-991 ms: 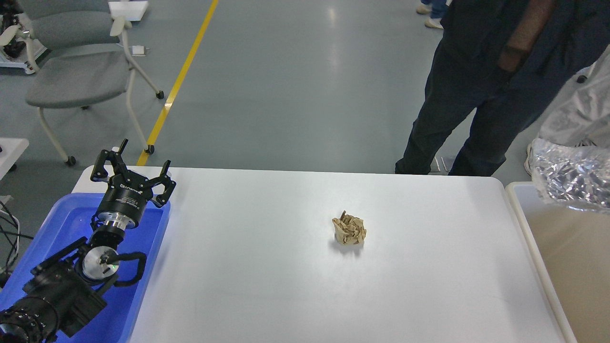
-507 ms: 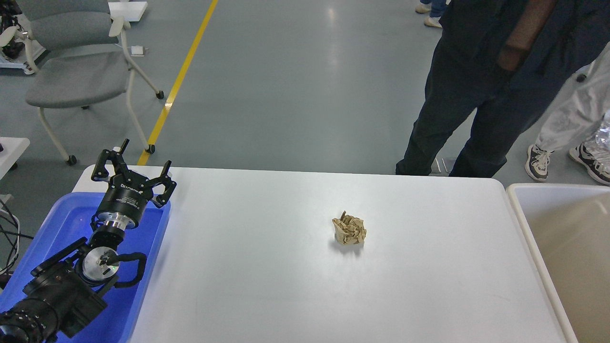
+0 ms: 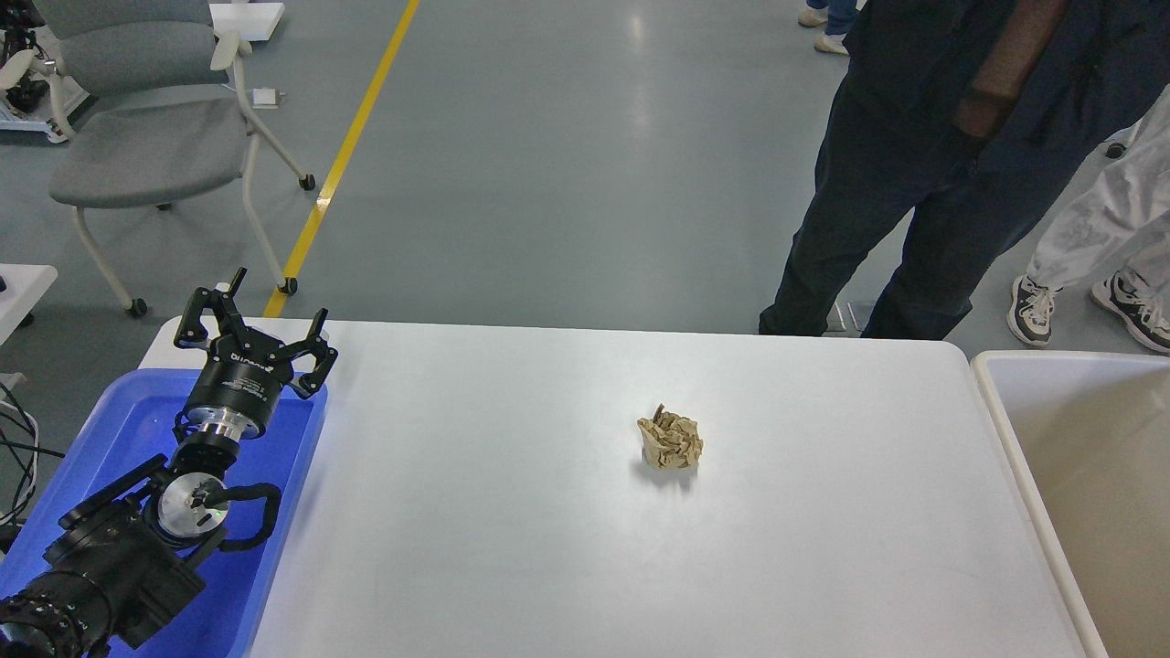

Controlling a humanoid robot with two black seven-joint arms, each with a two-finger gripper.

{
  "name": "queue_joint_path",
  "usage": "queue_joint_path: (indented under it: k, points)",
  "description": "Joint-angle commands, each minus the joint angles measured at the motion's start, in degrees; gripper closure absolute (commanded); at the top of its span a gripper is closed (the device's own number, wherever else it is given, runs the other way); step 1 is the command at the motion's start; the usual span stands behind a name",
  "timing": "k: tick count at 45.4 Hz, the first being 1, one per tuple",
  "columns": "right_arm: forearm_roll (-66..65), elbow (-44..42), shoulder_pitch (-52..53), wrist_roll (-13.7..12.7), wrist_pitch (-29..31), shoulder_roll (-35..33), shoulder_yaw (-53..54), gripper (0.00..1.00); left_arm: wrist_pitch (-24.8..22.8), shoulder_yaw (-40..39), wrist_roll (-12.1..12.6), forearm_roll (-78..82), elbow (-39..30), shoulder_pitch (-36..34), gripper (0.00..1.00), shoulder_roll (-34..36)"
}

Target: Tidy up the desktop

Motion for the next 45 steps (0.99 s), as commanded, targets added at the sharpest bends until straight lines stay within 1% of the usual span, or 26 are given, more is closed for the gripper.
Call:
queue_joint_path:
  k: [1,5,8,31,32,33,34,35,36,45]
  points:
    - [3.0,-1.2,-4.7,-3.4,-4.3,5.0,3.8,1.0,0.0,0.0,0.0,0.0,0.0,0.0,0.0,0.0]
    - [2.4,-3.6,-5.8,-3.3,-4.5,7.8,3.4,1.0,0.0,0.0,-0.1,0.0,0.0,0.0,0.0,0.0]
    - [0.6,-4.3,-5.9,-3.1,-4.5,8.7,3.4,1.0,0.0,0.0,0.0,0.0,0.0,0.0,0.0,0.0]
    - [-7.2,-4.3,-6.5,-2.7,-4.3,10.0,3.4,1.0,0.1,0.0,-0.1,0.0,0.0,0.0,0.0,0.0]
    - [-7.2,-4.3,-6.4,-2.7,-4.3,10.1,3.4,0.95,0.1,0.0,-0.1,0.0,0.0,0.0,0.0,0.0]
    - [-7.3,-4.3,-6.4,-2.7,-4.4,10.1,3.3,0.81,0.1,0.0,-0.1,0.0,0.0,0.0,0.0,0.0]
    - [-7.3,-4.3,-6.3,-2.7,-4.4,10.1,3.3,0.6,0.1,0.0,-0.1,0.0,0.0,0.0,0.0,0.0]
    - [-7.3,-4.3,-6.0,-2.7,-4.3,10.1,3.4,0.13,0.1,0.0,-0.1,0.0,0.0,0.0,0.0,0.0]
    - [-7.3,-4.3,-6.0,-2.7,-4.0,9.9,3.3,0.0,0.1,0.0,-0.1,0.0,0.0,0.0,0.0,0.0]
    - [-7.3,-4.4,-3.9,-2.7,-3.8,9.3,3.6,0.0,0.1,0.0,-0.1,0.0,0.0,0.0,0.0,0.0]
